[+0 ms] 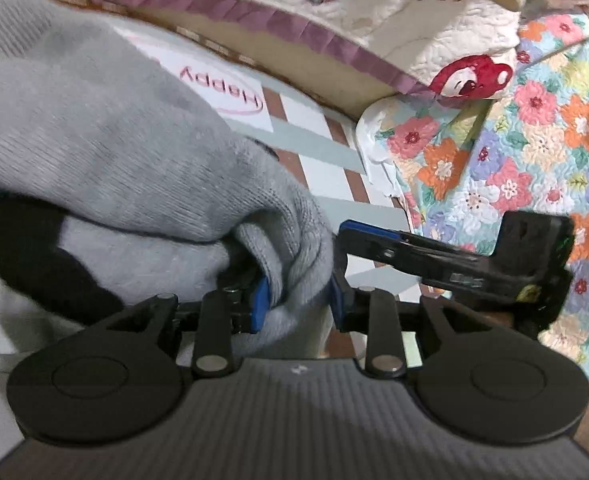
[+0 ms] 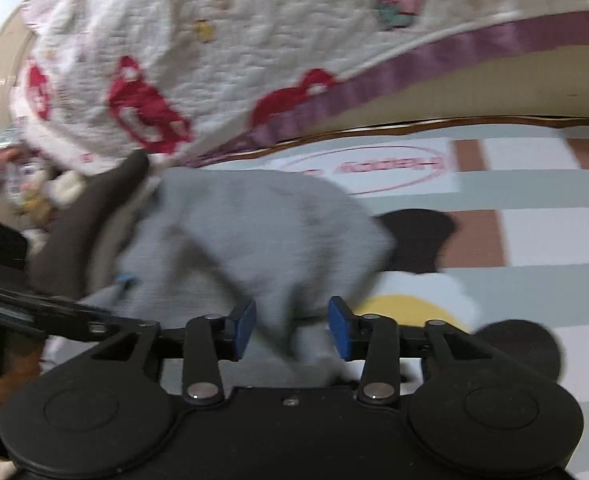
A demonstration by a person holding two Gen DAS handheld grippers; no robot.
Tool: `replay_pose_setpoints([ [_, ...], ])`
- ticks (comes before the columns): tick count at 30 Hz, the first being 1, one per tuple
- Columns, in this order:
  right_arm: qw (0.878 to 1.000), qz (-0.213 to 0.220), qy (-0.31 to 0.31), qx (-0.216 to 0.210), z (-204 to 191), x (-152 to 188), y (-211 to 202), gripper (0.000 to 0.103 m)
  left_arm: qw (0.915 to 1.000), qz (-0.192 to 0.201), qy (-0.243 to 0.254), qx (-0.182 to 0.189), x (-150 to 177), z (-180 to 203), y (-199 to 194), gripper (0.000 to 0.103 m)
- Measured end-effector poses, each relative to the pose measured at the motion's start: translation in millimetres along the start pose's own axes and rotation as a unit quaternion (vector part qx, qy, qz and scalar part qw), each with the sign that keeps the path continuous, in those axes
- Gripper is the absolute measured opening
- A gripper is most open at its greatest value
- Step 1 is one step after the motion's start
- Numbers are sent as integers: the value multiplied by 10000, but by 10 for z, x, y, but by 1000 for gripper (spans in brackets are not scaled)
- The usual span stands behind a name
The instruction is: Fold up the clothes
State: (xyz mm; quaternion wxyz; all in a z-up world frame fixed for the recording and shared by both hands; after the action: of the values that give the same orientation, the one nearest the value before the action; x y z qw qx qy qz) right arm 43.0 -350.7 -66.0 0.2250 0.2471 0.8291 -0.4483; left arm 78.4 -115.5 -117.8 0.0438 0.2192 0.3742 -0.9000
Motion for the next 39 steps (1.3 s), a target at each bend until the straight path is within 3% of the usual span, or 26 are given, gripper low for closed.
replay_pose_setpoints([
  [3,9988,-151,-49,-471,-293,-61,1,54,9980,412,159,-443,3,-2,-287,29],
  [7,9975,-269,-264,-594,-632,-74,108,56,9896,715,276,-1214,-17,-161,-506,29],
  [13,9912,-395,-1157,511,-770,55,444,70,9701,918,190,-2240,-64,-590,-771,32],
  [15,9900,-407,-1233,553,-715,85,605,73,9631,972,96,-2508,-68,-774,-838,34],
  [16,9905,-457,-1189,509,-673,100,692,71,9593,998,49,-2642,-70,-866,-872,34],
  [17,9901,-471,-1282,337,-707,88,690,35,9559,995,-4,-2763,-74,-946,-900,34],
  [18,9890,-481,-1388,154,-748,74,680,25,9537,978,-72,-2845,-80,-1013,-925,34],
  [19,9876,-490,-1492,-29,-790,60,670,25,9525,1000,-146,-2873,-89,-1076,-959,34],
  [21,9778,-48,-2094,-62,-1009,-20,438,22,9511,1083,-184,-2887,-109,-1128,-1016,34],
  [24,9700,530,-2350,340,-1049,-213,58,19,9485,1199,-159,-2929,-139,-1170,-1077,34],
  [27,9601,1034,-2296,1214,-712,-435,-292,17,9458,1188,-6,-3021,-168,-1176,-1039,34],
  [29,9520,1139,-2087,1929,-260,-557,-416,18,9465,1095,106,-3033,-173,-1171,-963,34],
  [31,9431,1128,-1647,2660,325,-622,-450,29,9495,951,214,-2984,-163,-1149,-846,36],
  [32,9368,1020,-1419,3031,624,-637,-439,47,9507,877,253,-2964,-159,-1141,-785,37],
  [33,9322,789,-1129,3348,963,-592,-373,56,9524,795,298,-2928,-151,-1125,-720,37],
  [34,9311,574,-747,3523,1288,-509,-318,57,9541,718,338,-2887,-143,-1105,-662,37],
  [35,9346,372,-270,3527,1578,-403,-285,54,9554,654,369,-2857,-137,-1086,-612,37],
  [39,9471,794,1103,2907,1911,-64,-501,54,9605,553,530,-2675,-108,-987,-485,42],
])
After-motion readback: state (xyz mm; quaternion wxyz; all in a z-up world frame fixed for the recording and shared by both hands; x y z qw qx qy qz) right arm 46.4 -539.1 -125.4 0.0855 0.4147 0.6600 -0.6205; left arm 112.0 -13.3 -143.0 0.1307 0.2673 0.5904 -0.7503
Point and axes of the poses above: each gripper's, at about its wrist camera, not at the fingertips, and y roughly the way its jaws point, z to its right, x to its underside, the point moved 4 cm from there along y, roughly the way its jaws point, and after that the axes turned 6 degrees about -x, right-handed, at the moved point
